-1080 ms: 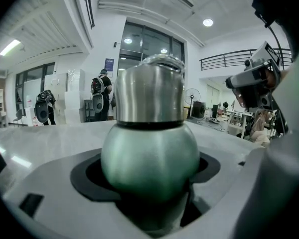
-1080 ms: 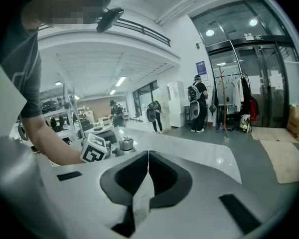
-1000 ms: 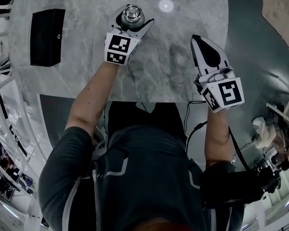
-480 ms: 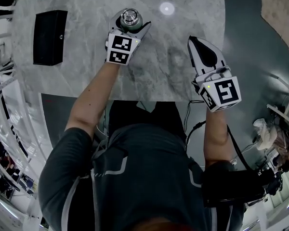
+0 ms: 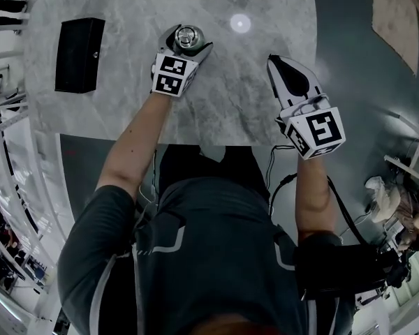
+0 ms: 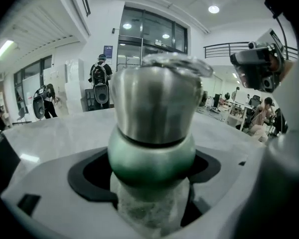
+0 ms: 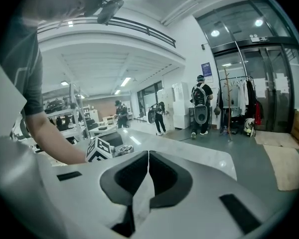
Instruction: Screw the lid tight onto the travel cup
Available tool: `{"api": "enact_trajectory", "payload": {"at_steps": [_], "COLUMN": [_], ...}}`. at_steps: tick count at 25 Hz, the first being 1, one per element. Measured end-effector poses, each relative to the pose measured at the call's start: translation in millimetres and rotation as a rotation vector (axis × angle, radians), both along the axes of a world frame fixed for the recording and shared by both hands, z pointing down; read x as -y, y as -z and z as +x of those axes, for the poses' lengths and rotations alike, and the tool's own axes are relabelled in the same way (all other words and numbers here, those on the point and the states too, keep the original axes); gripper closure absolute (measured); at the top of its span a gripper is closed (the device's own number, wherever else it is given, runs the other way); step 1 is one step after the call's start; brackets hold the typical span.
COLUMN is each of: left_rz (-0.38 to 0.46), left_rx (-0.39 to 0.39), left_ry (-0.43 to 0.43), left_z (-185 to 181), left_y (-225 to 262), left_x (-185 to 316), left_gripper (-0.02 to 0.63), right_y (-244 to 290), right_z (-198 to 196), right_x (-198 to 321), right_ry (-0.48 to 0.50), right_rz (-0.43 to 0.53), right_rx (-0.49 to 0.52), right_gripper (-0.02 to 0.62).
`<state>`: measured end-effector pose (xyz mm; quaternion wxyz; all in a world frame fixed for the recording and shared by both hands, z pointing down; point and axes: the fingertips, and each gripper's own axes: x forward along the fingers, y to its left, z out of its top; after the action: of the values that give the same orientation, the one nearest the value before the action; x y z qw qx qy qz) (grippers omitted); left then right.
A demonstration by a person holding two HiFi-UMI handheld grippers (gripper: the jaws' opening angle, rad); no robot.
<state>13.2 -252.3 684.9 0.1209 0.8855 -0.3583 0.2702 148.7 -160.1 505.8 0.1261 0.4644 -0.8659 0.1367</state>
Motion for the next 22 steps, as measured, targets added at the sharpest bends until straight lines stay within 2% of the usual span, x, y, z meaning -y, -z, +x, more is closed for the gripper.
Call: {"api": "enact_trajectory", "payload": {"at_steps": [4, 8, 13, 18, 22], "left_rz": [0.015, -0.002, 0.02, 0.072, 0.11], "left_rx": [0.017, -0.002, -0.073, -0.139, -0.207], "left_ry": [-0.005, 0.005, 0.038, 0.015, -0.024], "left_z": [-11, -29, -40, -42, -51], "left_y": [12, 38, 89, 151, 199], "left_x": [-10, -22, -41, -54, -64], "left_gripper": [0.199, 0.199, 0.201, 0.201, 0.201], "right_y": [16, 39, 66, 95, 112], "right_z": [-3, -13, -13, -12, -27], "right_x": [-2, -6, -12, -6, -2], "right_ry": [0.015, 0.046, 0.055, 0.055, 0.061], "right_rz": [0.016, 0.04, 0.068, 0.099, 0.099], "right_rx": [0.0, -0.017, -0.001, 0.021, 0.049], "right_gripper": [0.563, 0.563, 0.563, 0.563, 0.563]}}
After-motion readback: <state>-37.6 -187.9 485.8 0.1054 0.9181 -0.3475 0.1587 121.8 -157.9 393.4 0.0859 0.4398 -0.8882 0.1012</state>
